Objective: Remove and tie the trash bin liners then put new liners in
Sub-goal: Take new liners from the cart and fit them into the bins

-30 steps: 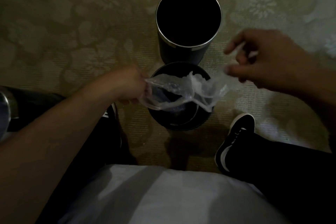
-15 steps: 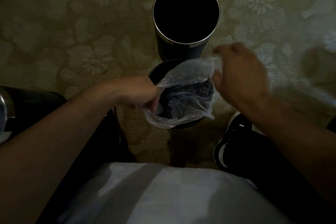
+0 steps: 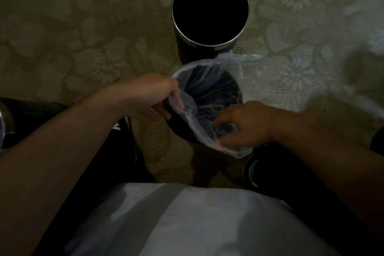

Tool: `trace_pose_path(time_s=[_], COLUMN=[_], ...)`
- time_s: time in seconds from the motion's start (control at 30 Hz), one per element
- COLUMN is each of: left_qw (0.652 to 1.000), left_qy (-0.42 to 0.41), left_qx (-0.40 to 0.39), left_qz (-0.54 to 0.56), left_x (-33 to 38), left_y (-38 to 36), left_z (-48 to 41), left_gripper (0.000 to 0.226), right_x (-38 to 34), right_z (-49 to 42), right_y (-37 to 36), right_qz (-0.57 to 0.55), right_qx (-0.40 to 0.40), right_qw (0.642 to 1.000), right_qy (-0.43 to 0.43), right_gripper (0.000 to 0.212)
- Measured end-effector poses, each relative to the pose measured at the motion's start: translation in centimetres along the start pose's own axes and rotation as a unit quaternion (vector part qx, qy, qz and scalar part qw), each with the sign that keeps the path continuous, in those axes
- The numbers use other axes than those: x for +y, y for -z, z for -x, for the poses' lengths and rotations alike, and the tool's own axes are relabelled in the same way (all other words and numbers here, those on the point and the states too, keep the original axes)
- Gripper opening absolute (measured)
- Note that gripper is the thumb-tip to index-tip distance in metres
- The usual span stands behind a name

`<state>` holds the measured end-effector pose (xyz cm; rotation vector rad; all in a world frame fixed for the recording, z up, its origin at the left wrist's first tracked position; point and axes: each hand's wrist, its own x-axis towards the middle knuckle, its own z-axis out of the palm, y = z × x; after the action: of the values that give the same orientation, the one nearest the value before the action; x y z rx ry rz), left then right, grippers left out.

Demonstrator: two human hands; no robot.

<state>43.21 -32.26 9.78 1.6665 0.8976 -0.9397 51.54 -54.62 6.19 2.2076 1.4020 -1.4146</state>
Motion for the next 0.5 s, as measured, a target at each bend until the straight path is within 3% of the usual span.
trace_pose_path(time_s=[0.1, 0.23, 0.3, 0.33, 0.4, 0.43, 0.5], left_qw=[0.998, 0.978, 0.969, 0.953, 0.881, 0.832, 0.751], left_qy=[0.008, -0.113, -0.144, -0.155, -0.177, -0.235, -0.425], left_qx=[0.056, 0.116, 0.132, 0.165, 0.264, 0.305, 0.282], left_qz=[-0.027, -0.132, -0.149, -0.199, -0.351, -0.399, -0.420], left_x=[-0.6, -0.3, 0.1, 0.6, 1.0, 1.2, 1.7], left_y=[0.4, 0.6, 0.2, -0.2, -1.8, -3.0, -5.9], left_z=[-0.7, -0.4, 0.2, 0.9, 2.6, 3.5, 5.0], left_gripper=[0.030, 0.028, 0.024, 0.022, 0.055, 0.070, 0.067], right_x=[-0.1, -0.3, -0.2, -0.1, 0.2, 0.8, 0.8], right_z=[-0.4, -1.0, -1.7, -2.3, -3.1, -3.7, -3.7], right_y=[-0.6, -1.2, -2.6, -3.3, -4.6, -5.5, -5.8], right_qz=[-0.024, -0.029, 0.032, 0.046, 0.057, 0.043, -0.031], right_qx=[-0.031, -0.018, 0.000, 0.031, 0.086, 0.115, 0.107], right_qw=[0.999, 0.998, 0.998, 0.997, 0.993, 0.991, 0.992], right_qy=[-0.003, 0.056, 0.050, 0.046, 0.051, 0.055, 0.058], right_gripper=[0.100, 0.115, 0.113, 0.101, 0.078, 0.071, 0.054])
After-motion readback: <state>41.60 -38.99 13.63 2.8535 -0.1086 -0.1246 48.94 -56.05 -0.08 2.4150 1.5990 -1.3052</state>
